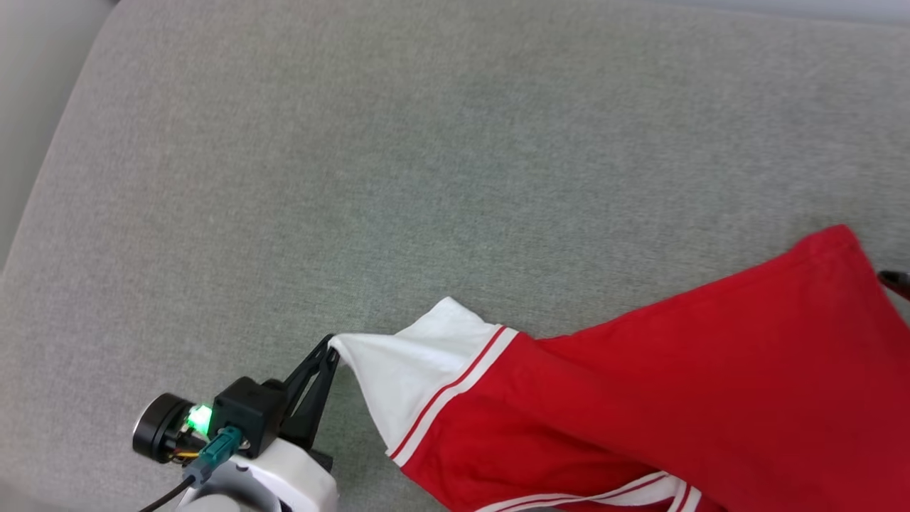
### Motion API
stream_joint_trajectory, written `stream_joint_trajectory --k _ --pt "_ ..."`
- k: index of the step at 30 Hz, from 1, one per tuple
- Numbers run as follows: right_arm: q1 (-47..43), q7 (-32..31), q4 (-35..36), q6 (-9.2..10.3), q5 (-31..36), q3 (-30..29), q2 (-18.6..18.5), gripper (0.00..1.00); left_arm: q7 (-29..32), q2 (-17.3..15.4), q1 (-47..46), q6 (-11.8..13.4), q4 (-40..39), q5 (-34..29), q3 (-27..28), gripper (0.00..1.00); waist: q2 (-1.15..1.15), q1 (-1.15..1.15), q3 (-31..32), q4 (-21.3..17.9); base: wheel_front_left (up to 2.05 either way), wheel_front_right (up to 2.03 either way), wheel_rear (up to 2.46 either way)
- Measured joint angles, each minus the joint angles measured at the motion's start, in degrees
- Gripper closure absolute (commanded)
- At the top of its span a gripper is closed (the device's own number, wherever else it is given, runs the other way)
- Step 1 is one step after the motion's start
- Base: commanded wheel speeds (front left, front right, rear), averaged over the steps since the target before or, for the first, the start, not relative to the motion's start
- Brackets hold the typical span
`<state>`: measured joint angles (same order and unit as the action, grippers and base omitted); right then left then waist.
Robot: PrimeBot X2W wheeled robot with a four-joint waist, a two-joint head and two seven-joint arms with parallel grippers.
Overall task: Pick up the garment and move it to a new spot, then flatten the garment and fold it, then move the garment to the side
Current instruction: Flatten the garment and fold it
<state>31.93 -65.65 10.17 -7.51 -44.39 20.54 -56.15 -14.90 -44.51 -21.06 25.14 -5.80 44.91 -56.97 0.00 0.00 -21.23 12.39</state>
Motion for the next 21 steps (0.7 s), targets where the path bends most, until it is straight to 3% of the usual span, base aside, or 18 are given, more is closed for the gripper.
stream_joint_trajectory --k 8,15,16,21 --pt "8.44 -2.53 -9.34 0.0 2.14 8.13 4.44 0.0 -0.02 2.61 -1.56 -1.45 0.73 -2.41 1.96 1.0 0.0 0.0 -4.04 2.27 0.0 0.0 0.0" --pt "9.22 -1.4 -12.65 0.0 0.89 12.47 4.25 0.0 -0.08 4.04 -1.62 -2.55 1.81 -3.6 3.27 1.0 0.0 0.0 -6.0 3.45 0.0 0.0 0.0" --pt "9.28 -0.8 -12.7 0.0 0.54 12.88 4.13 1.0 -0.08 4.16 -1.62 -2.68 1.94 -3.8 3.44 1.0 0.0 0.0 -6.01 3.41 0.0 0.0 0.0" --pt "10.07 4.97 -12.94 0.0 0.03 14.89 4.68 1.0 -0.08 4.7 -1.38 -3.25 2.8 -4.12 4.41 1.0 0.0 0.0 -4.78 2.69 0.0 0.0 0.0"
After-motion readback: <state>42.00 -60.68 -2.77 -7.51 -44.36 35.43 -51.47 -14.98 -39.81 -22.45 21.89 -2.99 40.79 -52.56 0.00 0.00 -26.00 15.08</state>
